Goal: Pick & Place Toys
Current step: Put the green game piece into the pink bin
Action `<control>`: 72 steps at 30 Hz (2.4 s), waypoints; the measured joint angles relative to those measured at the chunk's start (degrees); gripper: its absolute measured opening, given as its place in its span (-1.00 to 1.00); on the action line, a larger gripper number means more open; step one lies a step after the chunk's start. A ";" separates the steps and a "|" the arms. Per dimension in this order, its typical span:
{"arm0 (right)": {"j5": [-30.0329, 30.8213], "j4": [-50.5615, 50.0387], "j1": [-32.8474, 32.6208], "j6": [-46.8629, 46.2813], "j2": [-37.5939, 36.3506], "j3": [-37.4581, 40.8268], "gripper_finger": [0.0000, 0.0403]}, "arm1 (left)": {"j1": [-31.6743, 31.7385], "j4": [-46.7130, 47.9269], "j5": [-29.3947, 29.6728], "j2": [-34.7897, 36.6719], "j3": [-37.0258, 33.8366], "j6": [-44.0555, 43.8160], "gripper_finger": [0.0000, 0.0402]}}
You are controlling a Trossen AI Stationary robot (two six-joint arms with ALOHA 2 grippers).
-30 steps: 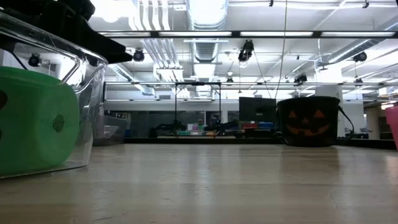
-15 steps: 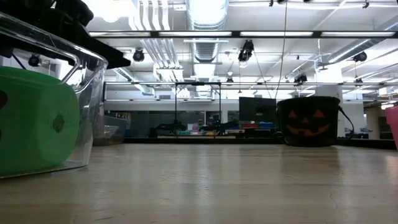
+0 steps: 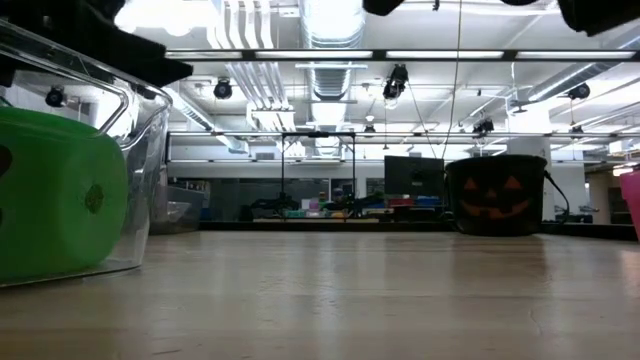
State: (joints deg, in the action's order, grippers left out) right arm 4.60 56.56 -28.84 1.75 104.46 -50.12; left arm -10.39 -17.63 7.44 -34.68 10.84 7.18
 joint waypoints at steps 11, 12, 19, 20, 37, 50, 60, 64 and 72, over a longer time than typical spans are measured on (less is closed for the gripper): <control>1.86 3.89 -0.68 1.04 0.50 1.39 -0.22 | 0.24 1.08 -0.21 17.56 -7.14 0.08 0.45; 1.86 3.93 -0.70 1.06 0.45 1.39 -0.22 | 0.38 0.34 -0.20 19.15 -8.32 0.04 0.45; 1.83 1.75 -0.70 0.97 0.40 1.55 -0.22 | 1.90 6.29 -0.26 27.69 -10.41 0.02 0.45; 1.83 0.79 -0.70 0.65 0.40 1.61 -0.22 | 2.29 9.12 -0.30 28.32 -9.98 0.02 0.45; 2.15 -2.86 -1.88 -4.93 -10.09 13.35 -0.22 | 5.07 18.33 -1.37 29.78 -8.25 -1.47 0.13; 7.12 -2.79 -7.02 -14.87 -38.71 38.95 -0.22 | 5.07 19.23 0.27 29.58 -8.27 -1.40 0.11; 14.35 -12.89 -17.31 -27.34 -52.50 44.00 -0.22 | 5.07 19.69 0.27 29.60 -8.27 -1.25 0.11; 16.24 -18.60 -19.44 -23.86 -53.38 39.55 -0.22 | 5.07 20.96 0.26 29.60 -8.27 -1.25 0.11; 16.40 -52.86 -20.35 -35.44 -48.19 20.93 -0.22 | 5.07 21.73 0.27 29.26 -8.27 -1.25 0.10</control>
State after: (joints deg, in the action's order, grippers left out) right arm 21.00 3.71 -49.19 -33.69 56.27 -29.18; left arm -5.32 4.10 7.70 -5.42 2.57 5.93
